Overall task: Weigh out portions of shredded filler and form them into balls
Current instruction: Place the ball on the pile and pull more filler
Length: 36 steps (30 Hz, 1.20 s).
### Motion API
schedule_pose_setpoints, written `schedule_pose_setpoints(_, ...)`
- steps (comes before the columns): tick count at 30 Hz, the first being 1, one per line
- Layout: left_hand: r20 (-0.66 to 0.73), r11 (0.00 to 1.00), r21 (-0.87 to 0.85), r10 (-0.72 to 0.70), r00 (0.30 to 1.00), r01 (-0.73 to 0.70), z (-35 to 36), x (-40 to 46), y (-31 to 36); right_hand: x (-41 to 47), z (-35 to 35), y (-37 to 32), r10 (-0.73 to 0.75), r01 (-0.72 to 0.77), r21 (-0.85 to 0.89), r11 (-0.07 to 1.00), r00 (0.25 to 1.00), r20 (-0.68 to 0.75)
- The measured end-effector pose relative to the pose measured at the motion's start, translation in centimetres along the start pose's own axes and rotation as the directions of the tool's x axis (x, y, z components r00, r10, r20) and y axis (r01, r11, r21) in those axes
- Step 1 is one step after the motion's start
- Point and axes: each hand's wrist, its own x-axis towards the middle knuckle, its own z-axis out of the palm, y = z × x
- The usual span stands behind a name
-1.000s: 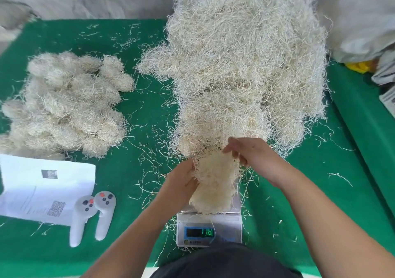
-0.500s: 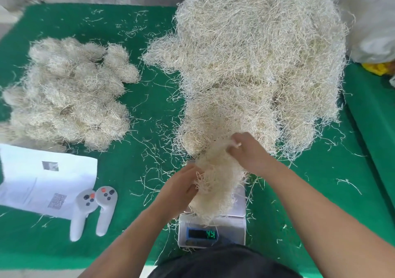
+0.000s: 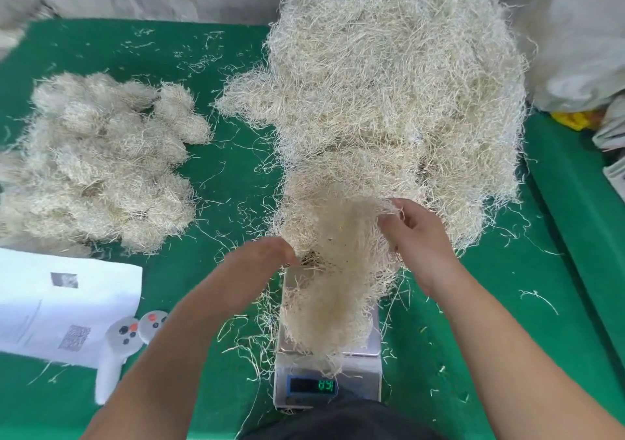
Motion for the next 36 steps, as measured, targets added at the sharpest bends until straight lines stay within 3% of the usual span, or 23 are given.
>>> schedule_pose_setpoints(1,-0.264,0.996,-0.052,0.053,0.963,-0.070,-0.1,-0.4,0.5,-0.1,0.0,-0.2,-0.006,0.006,0.003,1.000,1.000,0.024)
schedule_pose_setpoints(2,-0.472,0.977,-0.080,0.138,0.871,-0.198,0.3,-0.8,1.0,-0.3,0.1,-0.4,-0.011,0.010,0.010,1.000,0.998,0.057)
schedule_pose_setpoints(3,-0.527,0.949,-0.078,0.221,0.821,-0.306,0.8,-1.2,1.3,-0.5,0.2,-0.6,-0.015,0.013,0.020,1.000,0.995,0.096)
schedule_pose_setpoints(4,-0.480,0.930,-0.075,0.282,0.831,-0.360,1.4,-1.3,1.3,-0.7,0.5,-0.8,-0.017,0.014,0.028,1.000,0.991,0.135)
schedule_pose_setpoints(7,-0.246,0.916,-0.219,0.281,0.928,-0.336,3.8,0.9,2.5,-0.2,0.7,-1.2,0.012,-0.021,0.050,0.999,0.985,0.170)
schedule_pose_setpoints(11,-0.288,0.892,-0.335,0.208,0.935,-0.302,4.6,2.7,0.5,1.8,-0.9,-1.8,0.102,-0.105,0.116,0.988,0.994,0.027)
schedule_pose_setpoints(16,-0.327,0.966,-0.105,0.191,0.925,-0.237,4.9,2.6,-1.6,3.8,-2.7,-3.3,0.141,-0.137,0.137,0.981,0.990,-0.022)
schedule_pose_setpoints(25,-0.149,0.985,-0.116,0.111,0.983,-0.129,4.5,2.2,-3.0,4.2,-1.9,-4.3,0.119,-0.103,0.169,0.980,0.989,-0.085)
schedule_pose_setpoints(27,-0.190,0.951,-0.254,0.131,0.973,-0.178,3.7,2.1,-2.4,3.2,-1.4,-4.1,0.120,-0.111,0.173,0.979,0.992,-0.046)
schedule_pose_setpoints(29,-0.241,0.790,-0.558,0.138,0.961,-0.254,3.2,2.0,-0.9,2.1,-0.8,-4.2,0.130,-0.136,0.149,0.979,0.990,0.046)
schedule_pose_setpoints(30,-0.244,0.721,-0.627,0.179,0.953,-0.296,3.0,1.9,0.0,1.6,-0.4,-4.2,0.134,-0.146,0.121,0.982,0.986,0.103)
schedule_pose_setpoints(33,-0.226,0.714,-0.549,0.374,0.899,-0.435,4.3,1.7,1.2,0.7,0.6,-4.6,0.099,-0.092,-0.039,0.995,0.968,0.231)
schedule_pose_setpoints(36,-0.338,0.753,-0.479,0.316,0.887,-0.451,5.0,2.3,1.1,0.8,0.3,-5.3,0.081,-0.068,-0.057,0.996,0.961,0.263)
